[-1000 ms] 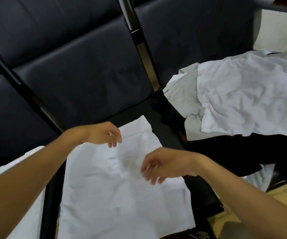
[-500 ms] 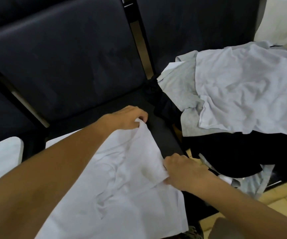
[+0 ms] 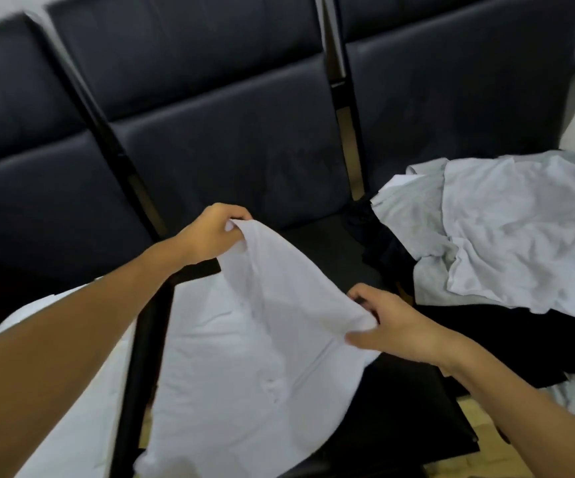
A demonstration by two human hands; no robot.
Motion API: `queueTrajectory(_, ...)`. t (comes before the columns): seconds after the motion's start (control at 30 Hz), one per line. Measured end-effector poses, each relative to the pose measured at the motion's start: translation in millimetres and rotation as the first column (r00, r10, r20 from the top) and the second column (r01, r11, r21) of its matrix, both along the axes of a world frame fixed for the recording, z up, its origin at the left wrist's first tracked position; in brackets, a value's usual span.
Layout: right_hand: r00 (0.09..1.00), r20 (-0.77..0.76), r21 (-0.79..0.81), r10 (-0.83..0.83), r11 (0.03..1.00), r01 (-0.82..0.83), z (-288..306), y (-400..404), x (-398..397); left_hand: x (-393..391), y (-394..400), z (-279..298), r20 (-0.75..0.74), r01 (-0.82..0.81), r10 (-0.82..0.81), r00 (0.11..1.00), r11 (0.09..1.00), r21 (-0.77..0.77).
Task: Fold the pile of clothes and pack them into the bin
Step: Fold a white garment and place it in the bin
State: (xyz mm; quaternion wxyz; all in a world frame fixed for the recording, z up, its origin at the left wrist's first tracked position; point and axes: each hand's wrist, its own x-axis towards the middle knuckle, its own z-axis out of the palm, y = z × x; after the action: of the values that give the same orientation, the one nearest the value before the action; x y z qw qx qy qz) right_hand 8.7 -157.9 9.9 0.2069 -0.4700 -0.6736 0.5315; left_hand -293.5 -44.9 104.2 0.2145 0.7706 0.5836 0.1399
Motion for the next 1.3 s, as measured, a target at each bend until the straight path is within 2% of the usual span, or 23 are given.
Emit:
queueTrajectory(0.13,0.983,0.137,0.393,-0.125,0.917,0.062,31.9,-2.6,-21.6,-49.1,-50.5,61.1,0.033,-0.059,0.057,0.998,0.995,0.075)
queueTrajectory(0.2,0.969,0.220,0.537,-0.111,0.843,-0.025,56.7,-2.6,-32.0,-69.9,-77.6,89.1,0.039,-0.089,0.085,0.996,0.989,0.114)
queueTrajectory(0.23,0.945,0.318,0.592,-0.080,0.795,-0.131,70.0,-1.0,-36.5,-79.4,-90.7,103.0,0.044,-0.105,0.100,0.994,0.986,0.131)
queueTrajectory(0.3,0.796,0.601,0.603,-0.069,0.693,-0.395,99.1,4.0,-43.9,-94.1,-114.2,126.7,0.051,-0.134,0.127,0.991,0.977,0.164)
queueTrajectory(0.33,0.718,0.690,0.599,-0.092,0.631,-0.494,116.6,6.0,-47.7,-101.4,-127.4,138.8,0.054,-0.151,0.143,0.988,0.969,0.194)
queueTrajectory(0.37,0.688,0.717,0.612,-0.114,0.576,-0.542,134.7,7.7,-50.6,-107.4,-138.8,148.7,0.056,-0.168,0.159,0.986,0.960,0.226)
queueTrajectory(0.43,0.743,0.659,0.672,-0.115,0.535,-0.512,178.2,3.2,-52.5,-119.1,-161.6,166.9,0.077,-0.208,0.193,0.978,0.935,0.288)
queueTrajectory(0.5,0.897,0.433,0.743,-0.091,0.599,-0.298,221.6,-14.5,-51.2,-129.7,-187.8,185.2,0.111,-0.228,0.202,0.973,0.913,0.337)
queueTrajectory(0.57,0.985,0.147,0.754,-0.085,0.655,-0.056,252.9,-29.7,-47.7,-132.6,-203.3,200.7,0.127,-0.215,0.180,0.976,0.901,0.376)
queueTrajectory(0.63,0.995,0.022,0.762,-0.098,0.645,0.047,278.7,-45.9,-51.7,-133.3,-222.0,218.7,0.175,-0.219,0.158,0.972,0.882,0.418)
queueTrajectory(0.77,0.992,-0.069,0.746,-0.108,0.654,0.123,320.3,-74.8,-52.9,-129.3,-256.6,251.5,0.286,-0.240,0.115,0.951,0.859,0.452)
queueTrajectory(0.83,0.994,-0.031,0.749,-0.105,0.656,0.092,339.6,-88.5,-46.3,-125.1,-271.8,261.5,0.323,-0.235,0.099,0.941,0.880,0.413)
queueTrajectory(0.9,0.987,0.117,0.752,-0.106,0.659,-0.018,356.2,-99.2,-35.6,-121.3,-284.6,268.6,0.369,-0.220,0.085,0.925,0.913,0.342)
queueTrajectory(1.0,0.951,0.301,0.655,-0.068,0.739,-0.155,375.5,-110.2,-18.0,-117.5,-300.3,274.3,0.406,-0.153,0.038,0.913,0.955,0.255)
queueTrajectory(1.13,0.945,0.326,0.502,0.003,0.847,-0.175,382.0,-107.6,-0.7,-114.7,-297.2,266.8,0.318,-0.101,0.032,0.948,0.974,0.201)
queueTrajectory(1.3,0.901,0.433,0.389,0.030,0.895,-0.217,340.4,-53.9,-2.7,-115.6,-258.7,226.0,0.131,-0.082,0.068,0.989,0.990,0.111)
